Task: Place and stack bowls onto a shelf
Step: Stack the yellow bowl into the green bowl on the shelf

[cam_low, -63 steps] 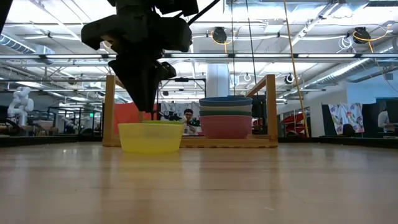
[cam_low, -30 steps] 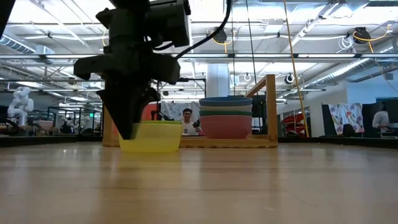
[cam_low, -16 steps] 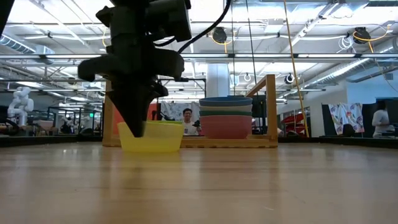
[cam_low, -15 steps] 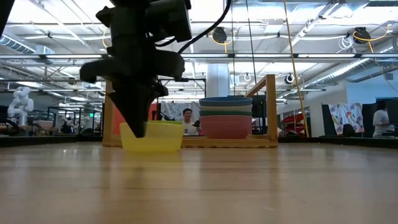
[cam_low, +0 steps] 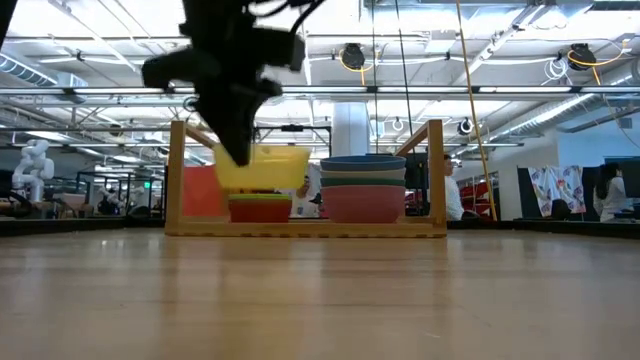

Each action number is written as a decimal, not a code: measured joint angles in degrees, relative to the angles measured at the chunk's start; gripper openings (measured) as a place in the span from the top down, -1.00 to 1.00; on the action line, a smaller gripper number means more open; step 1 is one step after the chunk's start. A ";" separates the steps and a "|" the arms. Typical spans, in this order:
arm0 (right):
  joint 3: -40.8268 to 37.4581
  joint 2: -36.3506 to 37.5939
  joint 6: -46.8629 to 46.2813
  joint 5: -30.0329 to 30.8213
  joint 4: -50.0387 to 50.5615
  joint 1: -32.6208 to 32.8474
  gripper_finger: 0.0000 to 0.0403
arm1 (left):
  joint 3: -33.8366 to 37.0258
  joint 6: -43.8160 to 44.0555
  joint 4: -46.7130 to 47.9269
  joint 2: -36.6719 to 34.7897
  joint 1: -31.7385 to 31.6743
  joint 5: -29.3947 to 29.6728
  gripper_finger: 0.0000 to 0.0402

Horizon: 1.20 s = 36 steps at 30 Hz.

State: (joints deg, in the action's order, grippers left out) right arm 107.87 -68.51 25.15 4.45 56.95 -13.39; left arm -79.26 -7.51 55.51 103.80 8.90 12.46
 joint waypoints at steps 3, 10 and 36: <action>0.00 -0.02 0.00 0.00 0.00 0.00 0.45 | -4.04 -2.44 3.94 -1.01 -0.69 0.61 0.98; 0.00 -0.02 -0.47 0.00 0.62 0.01 0.45 | -11.44 -4.36 6.18 -1.89 -7.82 2.69 0.98; 0.00 -0.02 -0.44 0.00 3.10 0.00 0.46 | -13.95 -10.97 4.26 -1.87 -36.52 -11.59 0.98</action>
State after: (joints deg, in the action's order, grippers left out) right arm 107.87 -68.53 24.70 4.45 60.05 -13.39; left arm -93.21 -18.49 59.77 101.93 -27.63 0.87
